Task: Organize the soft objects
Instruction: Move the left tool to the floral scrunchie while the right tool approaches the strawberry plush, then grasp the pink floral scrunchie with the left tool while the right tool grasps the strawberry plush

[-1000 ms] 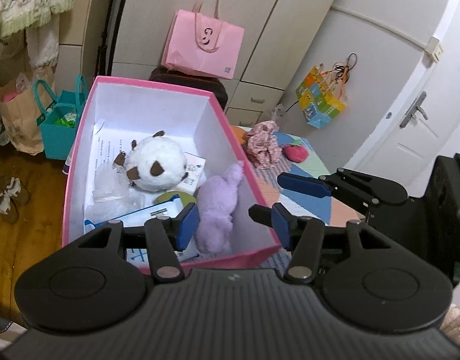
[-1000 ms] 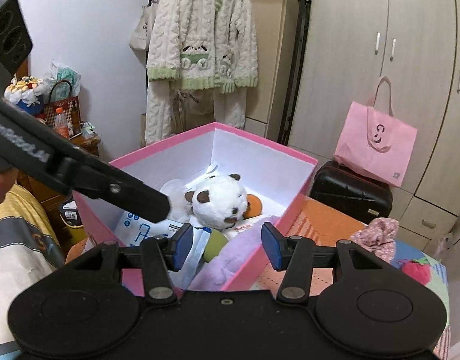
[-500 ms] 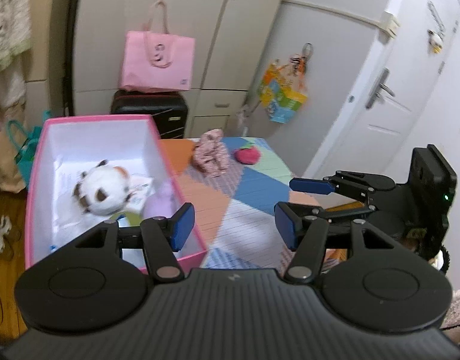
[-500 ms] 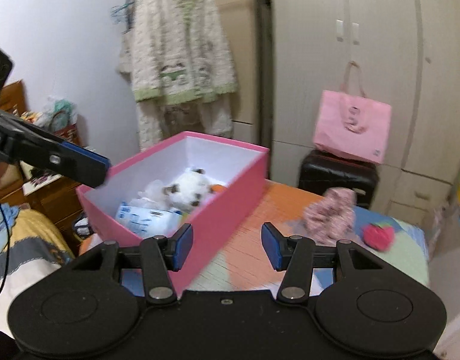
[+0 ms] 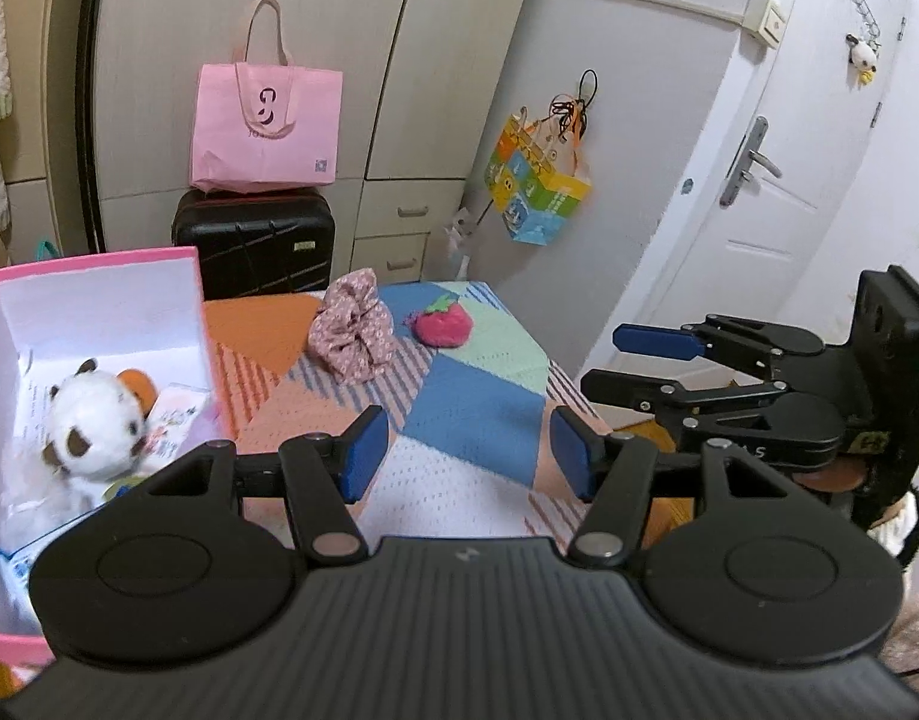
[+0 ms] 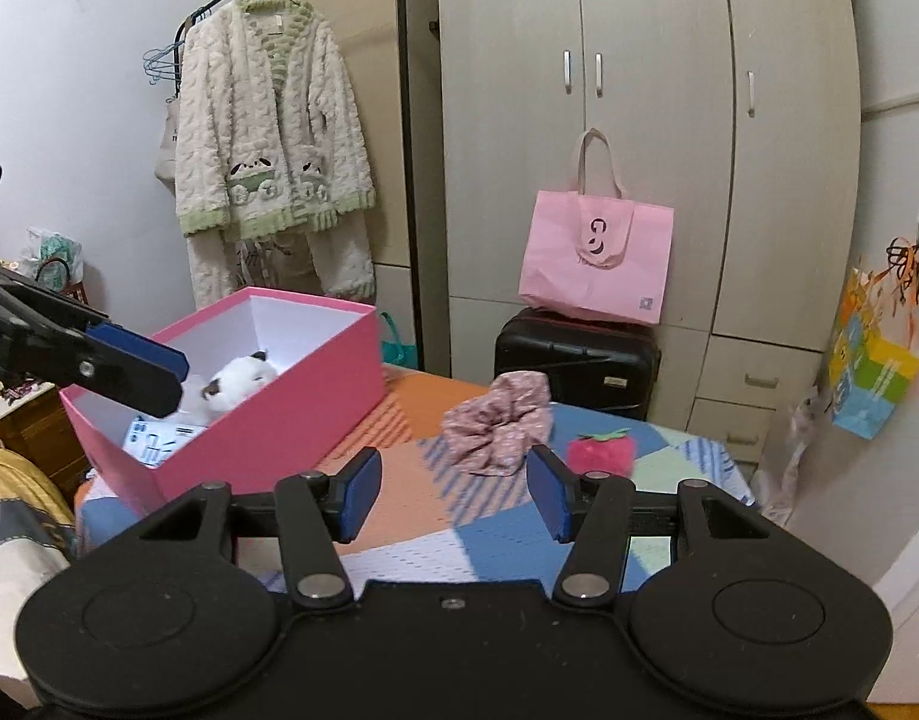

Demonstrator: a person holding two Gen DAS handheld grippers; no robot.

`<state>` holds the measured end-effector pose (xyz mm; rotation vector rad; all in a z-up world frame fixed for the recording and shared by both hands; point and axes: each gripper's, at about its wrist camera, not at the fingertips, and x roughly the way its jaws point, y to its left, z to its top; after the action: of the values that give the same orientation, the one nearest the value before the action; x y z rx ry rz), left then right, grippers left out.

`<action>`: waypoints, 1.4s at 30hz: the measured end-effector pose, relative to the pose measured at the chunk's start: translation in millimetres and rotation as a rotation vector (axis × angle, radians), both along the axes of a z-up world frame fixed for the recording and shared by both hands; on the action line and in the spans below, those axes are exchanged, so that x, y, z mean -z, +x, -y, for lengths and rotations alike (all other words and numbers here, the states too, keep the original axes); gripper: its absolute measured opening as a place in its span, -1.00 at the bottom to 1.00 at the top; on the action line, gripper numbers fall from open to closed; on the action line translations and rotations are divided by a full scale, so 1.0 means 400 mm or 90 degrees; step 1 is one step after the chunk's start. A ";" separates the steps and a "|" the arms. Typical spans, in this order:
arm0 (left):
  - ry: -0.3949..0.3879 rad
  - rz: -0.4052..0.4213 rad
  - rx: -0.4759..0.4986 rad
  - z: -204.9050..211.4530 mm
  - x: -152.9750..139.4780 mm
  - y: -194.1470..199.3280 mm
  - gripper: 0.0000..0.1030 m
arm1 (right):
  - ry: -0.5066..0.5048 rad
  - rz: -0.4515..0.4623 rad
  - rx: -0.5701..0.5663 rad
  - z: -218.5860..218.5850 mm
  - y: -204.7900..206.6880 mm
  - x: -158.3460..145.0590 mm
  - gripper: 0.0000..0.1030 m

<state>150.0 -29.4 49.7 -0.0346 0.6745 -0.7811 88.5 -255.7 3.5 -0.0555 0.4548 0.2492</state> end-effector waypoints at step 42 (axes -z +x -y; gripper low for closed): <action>0.102 0.081 -0.253 0.362 0.346 0.398 0.44 | -0.040 -0.035 -0.104 0.208 0.484 0.292 0.35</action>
<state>309.2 -174.1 -88.6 0.0265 0.5831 -0.3432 282.1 -338.8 -113.2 -0.1480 0.5140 0.3984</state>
